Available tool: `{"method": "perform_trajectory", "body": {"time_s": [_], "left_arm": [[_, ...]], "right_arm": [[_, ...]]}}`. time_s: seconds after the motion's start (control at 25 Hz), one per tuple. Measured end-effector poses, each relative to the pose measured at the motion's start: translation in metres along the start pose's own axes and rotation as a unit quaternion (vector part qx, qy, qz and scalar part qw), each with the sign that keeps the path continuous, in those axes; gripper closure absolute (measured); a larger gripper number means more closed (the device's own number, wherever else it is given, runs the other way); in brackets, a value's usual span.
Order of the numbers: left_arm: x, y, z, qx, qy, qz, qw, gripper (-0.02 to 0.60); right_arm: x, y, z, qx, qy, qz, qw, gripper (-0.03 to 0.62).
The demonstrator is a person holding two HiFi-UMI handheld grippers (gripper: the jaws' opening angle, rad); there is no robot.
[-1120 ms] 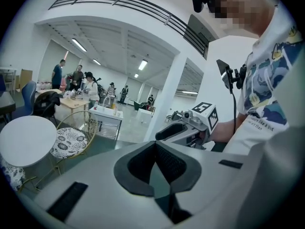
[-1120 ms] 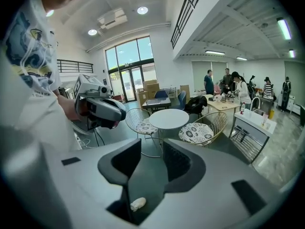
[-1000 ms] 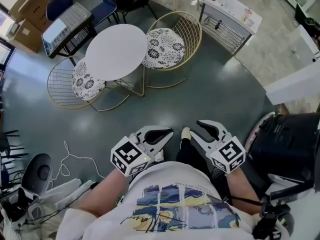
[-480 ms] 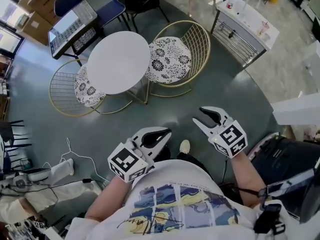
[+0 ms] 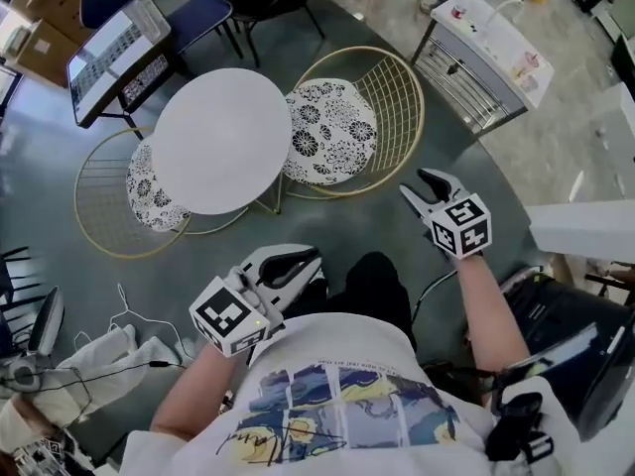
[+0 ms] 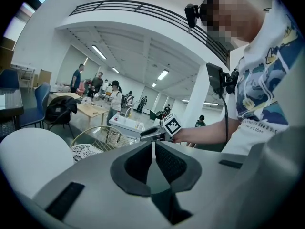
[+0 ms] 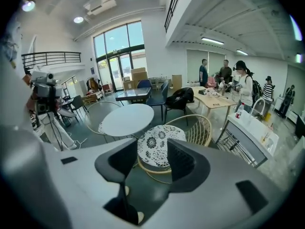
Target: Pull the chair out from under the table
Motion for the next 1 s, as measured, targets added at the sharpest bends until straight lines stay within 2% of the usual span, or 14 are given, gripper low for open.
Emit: {"method": "perform_trajectory", "body": {"time_s": [0.24,0.52,0.68,0.8,1.0], "left_arm": [[0.005,-0.021,-0.043,0.047,0.026,-0.011,0.9985,0.571],[0.021,-0.085,-0.062,0.106,0.064,-0.030,0.9919,0.571],[0.035,-0.121,-0.067,0.137,0.076,-0.042,0.9868,0.571],[0.041,-0.143,-0.071,0.150,0.083,-0.047,0.9841,0.571],[0.050,-0.161,-0.079,0.169,0.090,-0.059,0.9797,0.571]], "right_arm": [[0.036,-0.070,0.119,-0.030,-0.093,-0.030,0.995,0.411],[0.069,-0.158,0.245,-0.052,-0.125,-0.082,0.987,0.399],[0.068,-0.204,0.283,-0.023,-0.154,-0.114,0.981,0.399],[0.064,-0.226,0.304,-0.021,-0.153,-0.129,0.980,0.401],[0.063,-0.254,0.310,0.013,-0.164,-0.156,0.974,0.402]]}}
Point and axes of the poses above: the fingertips, and each gripper's own axes: y backward along the fingers, z to its right, x out of its top, the point moved 8 cm from there along y, backward along the fingers, and after that the axes turned 14 degrees about -y, right-handed, at the moved point
